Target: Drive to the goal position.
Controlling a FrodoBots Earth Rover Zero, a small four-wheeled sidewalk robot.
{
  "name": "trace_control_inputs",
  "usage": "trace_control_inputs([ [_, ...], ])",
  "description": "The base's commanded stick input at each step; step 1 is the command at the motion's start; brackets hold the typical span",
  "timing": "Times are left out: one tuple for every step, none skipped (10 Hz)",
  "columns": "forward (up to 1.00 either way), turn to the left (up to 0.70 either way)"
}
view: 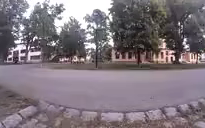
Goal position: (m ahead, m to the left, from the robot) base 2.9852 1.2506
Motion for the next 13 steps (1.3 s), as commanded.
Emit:
trace_control_inputs([
  [0.45,0.27],
  [0.45,0.27],
  [0.45,0.27],
  [0.45,0.27],
  [0.45,0.27],
  [0.45,0.27],
  [0.45,0.27],
  [0.45,0.27],
  [0.45,0.27],
  [0.45,0.27],
  [0.45,0.27],
  [0.45,0.27],
  [0.45,0.27],
])
